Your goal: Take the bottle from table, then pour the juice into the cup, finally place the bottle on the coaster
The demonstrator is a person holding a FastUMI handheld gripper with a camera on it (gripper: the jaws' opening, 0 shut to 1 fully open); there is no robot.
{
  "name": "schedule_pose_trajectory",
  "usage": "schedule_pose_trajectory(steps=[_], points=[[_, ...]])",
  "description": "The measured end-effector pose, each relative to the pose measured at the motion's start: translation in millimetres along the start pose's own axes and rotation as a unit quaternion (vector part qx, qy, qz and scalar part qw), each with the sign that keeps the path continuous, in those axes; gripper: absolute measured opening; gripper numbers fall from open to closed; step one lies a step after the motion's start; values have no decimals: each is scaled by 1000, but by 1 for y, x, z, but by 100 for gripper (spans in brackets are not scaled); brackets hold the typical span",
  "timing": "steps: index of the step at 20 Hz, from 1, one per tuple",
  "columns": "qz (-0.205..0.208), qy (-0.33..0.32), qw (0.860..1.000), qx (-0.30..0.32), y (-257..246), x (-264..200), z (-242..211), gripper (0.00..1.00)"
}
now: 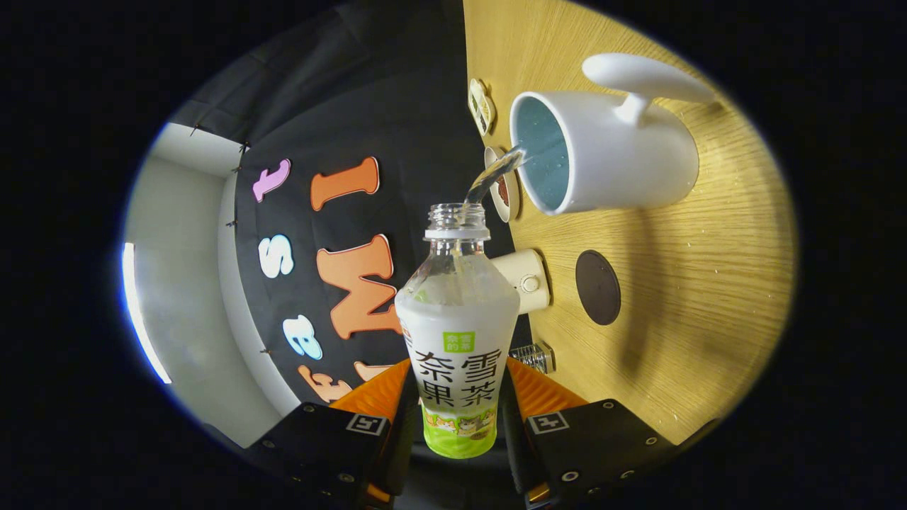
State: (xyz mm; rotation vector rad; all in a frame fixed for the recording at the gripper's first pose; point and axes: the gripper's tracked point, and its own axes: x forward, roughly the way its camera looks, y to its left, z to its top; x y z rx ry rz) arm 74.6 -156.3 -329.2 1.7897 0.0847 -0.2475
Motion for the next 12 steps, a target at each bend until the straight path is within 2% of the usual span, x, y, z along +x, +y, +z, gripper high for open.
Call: schedule_pose_trajectory(steps=[12], points=[[20, -1, 999, 40, 13, -1, -2, 57]])
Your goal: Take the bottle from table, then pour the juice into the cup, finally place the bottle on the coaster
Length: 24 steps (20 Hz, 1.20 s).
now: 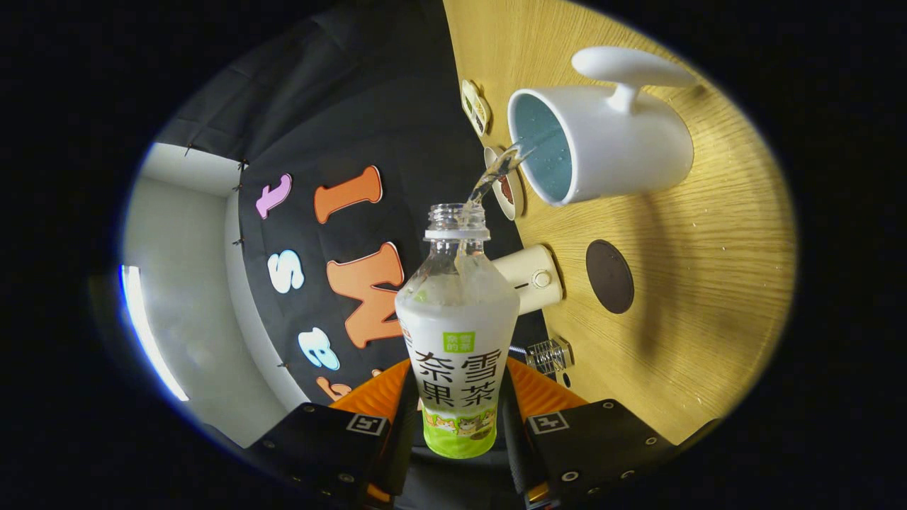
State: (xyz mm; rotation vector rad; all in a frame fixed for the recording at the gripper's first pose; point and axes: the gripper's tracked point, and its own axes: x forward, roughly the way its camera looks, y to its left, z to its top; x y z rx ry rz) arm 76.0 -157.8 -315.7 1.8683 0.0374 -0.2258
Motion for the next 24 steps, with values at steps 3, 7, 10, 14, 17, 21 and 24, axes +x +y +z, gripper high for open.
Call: schedule_pose_trajectory(steps=[3, 7, 10, 14, 17, 21, 24], points=[[1, -2, 1000, 8, 1, 0, 0, 58], [3, -6, 1000, 24, 2, -1, 2, 57], [6, -8, 999, 33, 3, -2, 4, 58], [7, -8, 999, 40, 4, -1, 4, 58], [9, -9, 999, 50, 6, -2, 5, 58], [10, -15, 998, 62, 6, -2, 8, 57], [12, -16, 997, 72, 8, -1, 10, 58]])
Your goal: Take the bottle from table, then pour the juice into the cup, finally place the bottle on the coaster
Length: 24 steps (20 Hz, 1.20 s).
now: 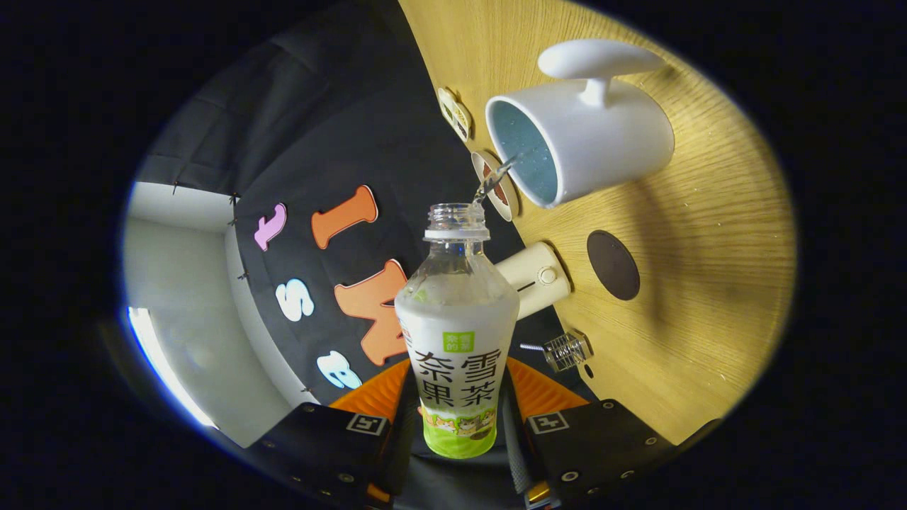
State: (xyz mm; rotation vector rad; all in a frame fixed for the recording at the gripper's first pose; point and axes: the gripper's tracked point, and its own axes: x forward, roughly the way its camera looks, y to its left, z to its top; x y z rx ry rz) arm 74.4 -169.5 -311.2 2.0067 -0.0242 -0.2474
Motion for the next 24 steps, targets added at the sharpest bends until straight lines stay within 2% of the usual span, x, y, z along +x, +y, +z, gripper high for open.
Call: schedule_pose_trajectory(steps=[15, 24], points=[[-1, -5, 999, 44, 19, 3, 4, 58], [-14, -9, 996, 93, 27, 3, 12, 58]])
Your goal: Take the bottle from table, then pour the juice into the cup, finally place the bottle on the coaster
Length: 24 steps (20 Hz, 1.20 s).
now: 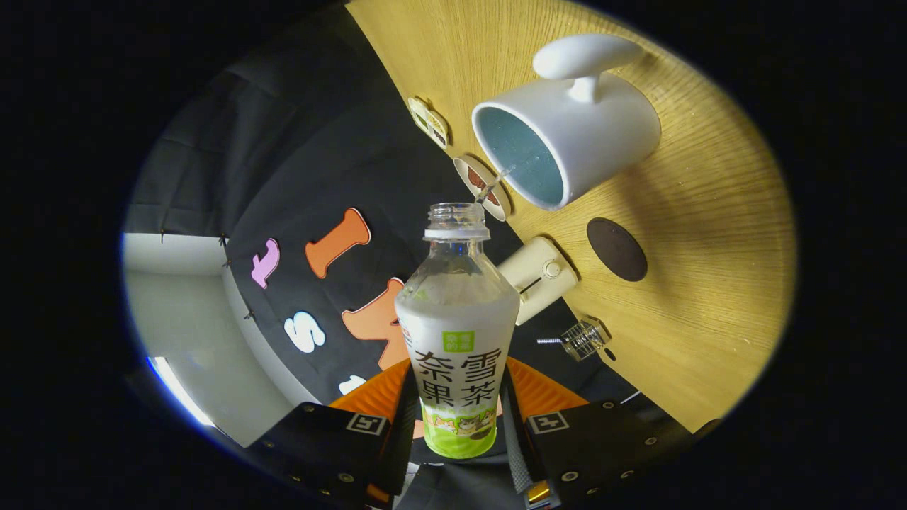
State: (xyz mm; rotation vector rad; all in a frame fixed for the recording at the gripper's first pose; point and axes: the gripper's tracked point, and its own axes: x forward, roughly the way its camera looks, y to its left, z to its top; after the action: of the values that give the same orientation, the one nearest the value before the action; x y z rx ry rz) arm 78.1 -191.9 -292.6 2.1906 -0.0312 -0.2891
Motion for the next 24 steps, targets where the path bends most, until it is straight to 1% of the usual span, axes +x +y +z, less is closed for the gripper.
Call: schedule_pose_trajectory(steps=[1, 10, 14, 18, 24], points=[[-6, -1, 1000, 12, 1, 0, -1, 58], [14, -11, 997, 70, 31, -1, 3, 58], [14, -6, 996, 91, 37, -1, -4, 58], [17, -2, 994, 105, 39, -2, -7, 58], [18, -6, 994, 106, 36, -2, -5, 58]])
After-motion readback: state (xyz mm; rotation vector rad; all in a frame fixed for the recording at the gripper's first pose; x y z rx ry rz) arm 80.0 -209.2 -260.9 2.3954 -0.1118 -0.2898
